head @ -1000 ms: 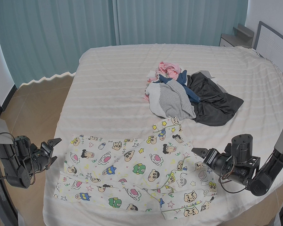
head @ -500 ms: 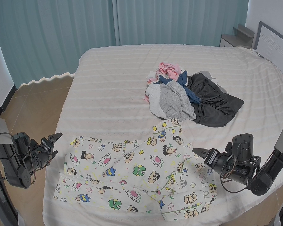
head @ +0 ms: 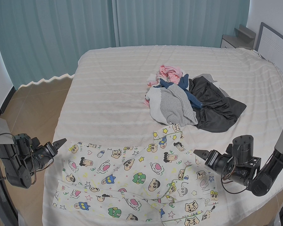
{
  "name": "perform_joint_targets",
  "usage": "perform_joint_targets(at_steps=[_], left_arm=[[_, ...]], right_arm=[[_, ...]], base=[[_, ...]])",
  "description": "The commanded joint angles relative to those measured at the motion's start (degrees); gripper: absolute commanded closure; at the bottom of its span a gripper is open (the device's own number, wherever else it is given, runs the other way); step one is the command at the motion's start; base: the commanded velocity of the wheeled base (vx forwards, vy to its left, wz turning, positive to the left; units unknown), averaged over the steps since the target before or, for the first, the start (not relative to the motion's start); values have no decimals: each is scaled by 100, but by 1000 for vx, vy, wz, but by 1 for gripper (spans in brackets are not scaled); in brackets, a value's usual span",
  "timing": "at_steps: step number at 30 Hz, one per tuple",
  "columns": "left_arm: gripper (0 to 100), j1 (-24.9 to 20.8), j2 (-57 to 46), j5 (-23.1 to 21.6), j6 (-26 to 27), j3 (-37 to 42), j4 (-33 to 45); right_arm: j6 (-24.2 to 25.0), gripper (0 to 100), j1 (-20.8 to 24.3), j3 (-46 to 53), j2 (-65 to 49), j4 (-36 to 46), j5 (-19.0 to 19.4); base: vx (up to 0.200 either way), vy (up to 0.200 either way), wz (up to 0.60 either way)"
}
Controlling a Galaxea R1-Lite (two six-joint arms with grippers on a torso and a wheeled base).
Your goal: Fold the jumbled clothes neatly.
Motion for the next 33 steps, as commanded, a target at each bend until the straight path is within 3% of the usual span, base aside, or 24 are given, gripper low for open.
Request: perform_joint_targets(at_steps=[1, 5, 8, 13, 20, 33], left_arm=[[0, 59, 178, -14, 805, -523, 710], [0, 147, 134, -14, 1772, -1473, 2486], [0, 138, 99, -163, 2089, -2141, 3619], [0, 112, 406, -286, 2493, -3230, 4630], [0, -99, 916, -383, 2502, -3986, 4920], [0, -249, 1435, -383, 2739, -4408, 4938]], right_arm=[[2, 0, 11, 3, 42, 1, 1], [2, 0, 29, -5, 42, 9, 1], [-6, 0, 29, 3, 51, 9, 1], [-77, 0, 38, 118, 121, 1, -7], [-121, 0, 29, 170, 121, 1, -7], [-121, 0, 47, 241, 121, 1, -7]], base=[[0, 0, 0], [0, 0, 0], [0, 0, 0], [0, 0, 0], [0, 0, 0], [0, 0, 0]])
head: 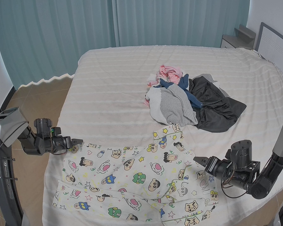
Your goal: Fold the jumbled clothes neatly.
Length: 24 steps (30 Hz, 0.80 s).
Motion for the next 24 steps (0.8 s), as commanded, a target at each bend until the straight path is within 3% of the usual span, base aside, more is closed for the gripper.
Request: perform_joint_targets(at_steps=[1, 16, 17, 21, 24], left_arm=[[0, -11, 156, -1, 1, -90, -3], [0, -64, 252, -274, -52, -64, -12], [100, -64, 252, -318, -52, -46, -12], [100, -64, 261, -370, -104, -46, -21], [100, -46, 244, -370, -131, -20, -47]], right_arm=[[0, 0, -3, 16, 14, -2, 1], [-369, 0, -320, -133, 304, -55, 1], [-396, 0, -337, -195, 321, -63, 10], [-650, 0, -434, -467, 462, -55, 10], [-1239, 0, -645, -898, 822, -55, 27]], base=[[0, 0, 0], [0, 0, 0], [0, 0, 0], [0, 0, 0], [0, 0, 0]])
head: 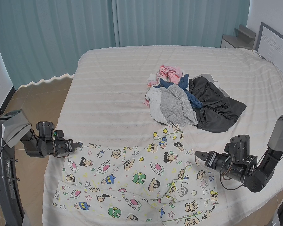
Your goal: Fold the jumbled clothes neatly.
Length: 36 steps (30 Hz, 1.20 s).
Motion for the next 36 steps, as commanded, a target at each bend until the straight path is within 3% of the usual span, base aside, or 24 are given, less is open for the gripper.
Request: perform_joint_targets(at_steps=[1, 7, 10, 15, 25, 36], left_arm=[[100, 29, -10, -3, -32, 24, -29], [100, 81, -133, 58, -313, 6, -29], [100, 143, -406, 67, -612, 68, -29], [100, 196, -573, 260, -621, 121, -38], [100, 178, -643, 392, -621, 191, -38], [100, 178, -599, 401, -630, 209, -38]], right_arm=[[-578, 0, -287, -609, 580, -2, 52], [-1070, 0, -428, -1558, 1292, 121, 210], [-1228, 0, -445, -2112, 1635, 420, 570], [-1228, 0, -393, -2674, 1898, 745, 1027], [-1166, 0, -401, -3878, 2733, 1088, 1071], [-1070, 0, -287, -4441, 2672, 1052, 1106]], base=[[0, 0, 0], [0, 0, 0], [0, 0, 0], [0, 0, 0], [0, 0, 0], [0, 0, 0]])
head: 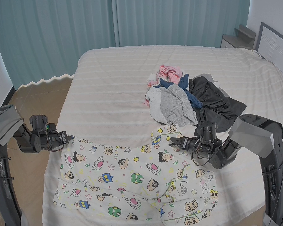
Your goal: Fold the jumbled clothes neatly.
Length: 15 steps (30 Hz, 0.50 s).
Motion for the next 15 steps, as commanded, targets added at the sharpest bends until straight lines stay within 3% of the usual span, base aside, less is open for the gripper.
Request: perform_joint_targets(at_steps=[1, 9, 15], left_arm=[[100, 1, 0, -3, -10, 7, -2], [100, 1, 0, 6, -10, 34, -2], [100, -16, -18, 6, -10, 95, -2]], right_arm=[[51, 0, 47, -214, -82, 2, -6], [51, 0, 47, -275, -29, 20, 3], [51, 0, 82, -838, 375, 20, -41]], base=[[0, 0, 0], [0, 0, 0], [0, 0, 0]])
